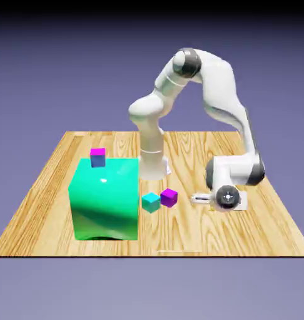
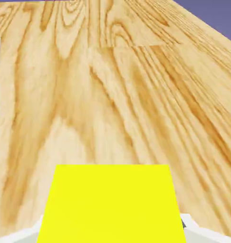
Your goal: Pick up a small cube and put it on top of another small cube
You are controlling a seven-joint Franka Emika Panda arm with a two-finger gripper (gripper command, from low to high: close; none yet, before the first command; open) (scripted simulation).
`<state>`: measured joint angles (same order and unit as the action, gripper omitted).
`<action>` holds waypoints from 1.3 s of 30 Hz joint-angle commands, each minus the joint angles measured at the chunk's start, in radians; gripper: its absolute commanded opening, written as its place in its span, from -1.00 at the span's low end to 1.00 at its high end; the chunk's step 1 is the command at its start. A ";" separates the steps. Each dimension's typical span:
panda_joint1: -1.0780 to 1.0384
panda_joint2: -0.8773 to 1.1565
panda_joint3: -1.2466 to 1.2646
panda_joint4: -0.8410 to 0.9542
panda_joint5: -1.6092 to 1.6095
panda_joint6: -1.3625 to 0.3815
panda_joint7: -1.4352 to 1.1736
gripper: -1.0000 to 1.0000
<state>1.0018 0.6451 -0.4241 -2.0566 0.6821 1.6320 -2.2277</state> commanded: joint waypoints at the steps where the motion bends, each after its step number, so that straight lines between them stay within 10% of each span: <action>1: 0.017 0.001 0.036 -0.008 0.003 0.005 0.013 -1.00; 39: 0.666 0.032 1.413 -0.324 0.043 0.198 0.511 -1.00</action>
<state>1.6679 0.6767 0.9893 -2.3808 0.7229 1.8291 -1.7164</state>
